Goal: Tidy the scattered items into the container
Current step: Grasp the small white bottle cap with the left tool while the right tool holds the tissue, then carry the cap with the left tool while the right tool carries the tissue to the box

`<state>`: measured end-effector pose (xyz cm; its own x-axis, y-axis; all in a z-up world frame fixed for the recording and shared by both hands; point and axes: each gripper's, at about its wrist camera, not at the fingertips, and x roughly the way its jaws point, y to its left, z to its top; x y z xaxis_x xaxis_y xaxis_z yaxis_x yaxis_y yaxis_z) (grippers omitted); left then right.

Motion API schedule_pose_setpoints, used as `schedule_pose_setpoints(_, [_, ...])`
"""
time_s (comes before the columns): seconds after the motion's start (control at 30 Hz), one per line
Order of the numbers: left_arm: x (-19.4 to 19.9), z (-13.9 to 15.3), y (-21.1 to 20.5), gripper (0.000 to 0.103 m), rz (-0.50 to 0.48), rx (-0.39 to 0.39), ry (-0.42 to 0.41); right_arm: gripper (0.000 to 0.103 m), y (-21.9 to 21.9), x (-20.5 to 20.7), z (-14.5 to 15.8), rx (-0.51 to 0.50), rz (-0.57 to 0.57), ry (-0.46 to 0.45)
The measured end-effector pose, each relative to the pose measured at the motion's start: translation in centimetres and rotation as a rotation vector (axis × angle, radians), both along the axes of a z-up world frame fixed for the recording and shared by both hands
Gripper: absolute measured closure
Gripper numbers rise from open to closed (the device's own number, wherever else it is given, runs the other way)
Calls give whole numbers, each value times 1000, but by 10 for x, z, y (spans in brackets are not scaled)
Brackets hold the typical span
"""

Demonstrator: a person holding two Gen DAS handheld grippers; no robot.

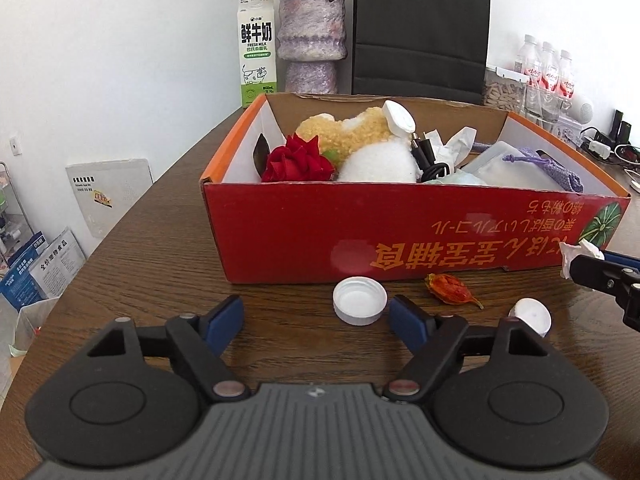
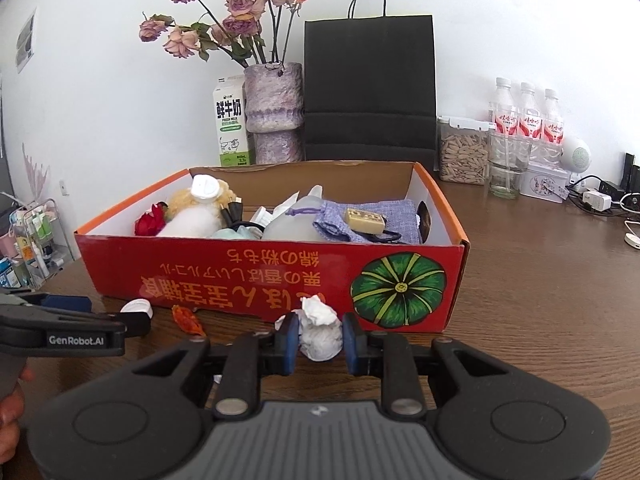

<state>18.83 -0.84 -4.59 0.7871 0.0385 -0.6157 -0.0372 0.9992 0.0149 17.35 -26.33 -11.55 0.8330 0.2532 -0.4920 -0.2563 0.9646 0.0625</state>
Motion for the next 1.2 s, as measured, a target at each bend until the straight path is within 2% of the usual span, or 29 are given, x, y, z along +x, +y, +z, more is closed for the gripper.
schedule_pose_setpoints(0.13, [-1, 1, -4, 37, -23, 4, -10, 81, 1, 0, 0, -1, 2, -3])
schedule_pose_setpoints(0.17, [-2, 2, -5, 47, -34, -3, -14, 81, 1, -1, 0, -2, 3, -4])
schedule_pose_setpoints(0.2, [-2, 2, -6, 62, -44, -6, -19, 81, 1, -1, 0, -2, 5, -3])
schedule_pose_setpoints(0.23, [-3, 3, -8, 72, -56, -6, -24, 81, 1, -1, 0, -2, 6, -3])
schedule_pose_setpoints(0.27, [-5, 3, -11, 74, -70, -6, -28, 81, 1, -1, 0, -2, 7, -4])
schedule_pose_setpoints(0.4, [-6, 3, -14, 74, -89, -16, -30, 81, 2, -2, 0, 0, 11, -5])
schedule_pose_setpoints(0.6, [-8, 4, -4, 74, -50, -55, -45, 81, 3, -4, 1, -2, 17, -21])
schedule_pose_setpoints(0.87, [-20, 11, 5, 74, -12, -90, -127, 81, 1, -12, 4, 11, 23, -73])
schedule_pose_setpoints(1.03, [-27, 13, 9, 74, 12, -105, -151, 81, 0, -16, 6, 17, 26, -96])
schedule_pose_setpoints(1.2, [-38, 21, 6, 74, -5, -99, -223, 81, 0, -22, 10, 24, 46, -131])
